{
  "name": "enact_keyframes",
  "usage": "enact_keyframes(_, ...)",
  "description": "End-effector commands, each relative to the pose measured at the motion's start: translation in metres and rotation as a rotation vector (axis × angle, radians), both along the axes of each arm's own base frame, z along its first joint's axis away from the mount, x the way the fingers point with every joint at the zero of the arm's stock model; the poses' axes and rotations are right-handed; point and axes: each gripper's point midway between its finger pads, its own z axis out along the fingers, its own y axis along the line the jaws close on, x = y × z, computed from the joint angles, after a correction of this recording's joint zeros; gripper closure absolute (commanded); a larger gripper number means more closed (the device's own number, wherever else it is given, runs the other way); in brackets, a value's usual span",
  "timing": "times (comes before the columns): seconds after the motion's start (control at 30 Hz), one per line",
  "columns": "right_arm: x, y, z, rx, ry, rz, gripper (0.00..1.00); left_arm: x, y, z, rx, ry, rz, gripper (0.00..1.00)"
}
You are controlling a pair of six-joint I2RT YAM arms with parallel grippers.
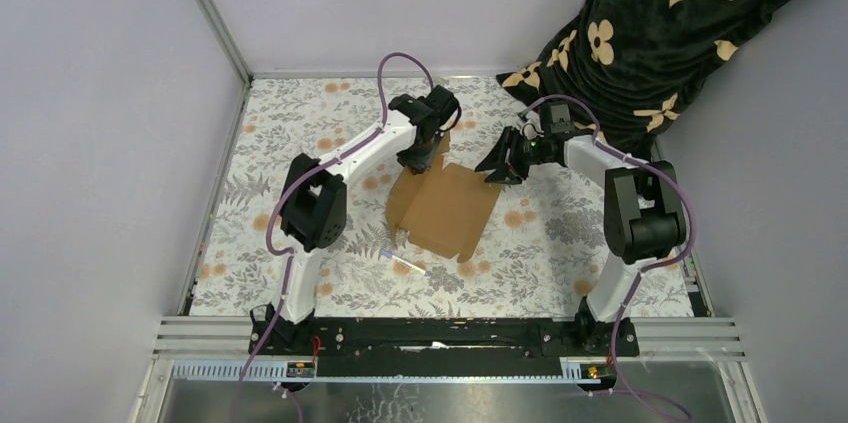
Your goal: Fold the paper box
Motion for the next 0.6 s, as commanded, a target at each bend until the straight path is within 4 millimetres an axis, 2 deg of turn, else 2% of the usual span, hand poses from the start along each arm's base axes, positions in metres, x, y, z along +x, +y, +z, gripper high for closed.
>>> enact_keyframes(0.0, 0.026, 0.009, 0.024, 0.070, -0.073, 0.002, 0.46, 0.007, -0.011, 0.012, -0.034, -0.052, -0.065, 0.71)
enact_keyframes(0.17, 0.057, 0.017, 0.046, 0.113, -0.096, -0.023, 0.46, 0.013, -0.018, 0.040, -0.085, -0.135, -0.108, 0.69)
enact_keyframes(0.27, 0.076, 0.021, 0.061, 0.129, -0.109, -0.044, 0.46, 0.014, -0.023, 0.050, -0.120, -0.159, -0.132, 0.64)
enact_keyframes(0.37, 0.090, 0.024, 0.066, 0.144, -0.102, -0.068, 0.42, 0.013, -0.026, 0.049, -0.128, -0.155, -0.152, 0.62)
enact_keyframes(0.5, 0.105, 0.034, 0.075, 0.241, -0.075, -0.082, 0.41, 0.013, -0.026, 0.042, -0.117, -0.144, -0.160, 0.62)
enact_keyframes(0.57, 0.111, 0.035, 0.071, 0.242, -0.050, -0.091, 0.41, 0.014, -0.028, 0.042, -0.126, -0.148, -0.163, 0.62)
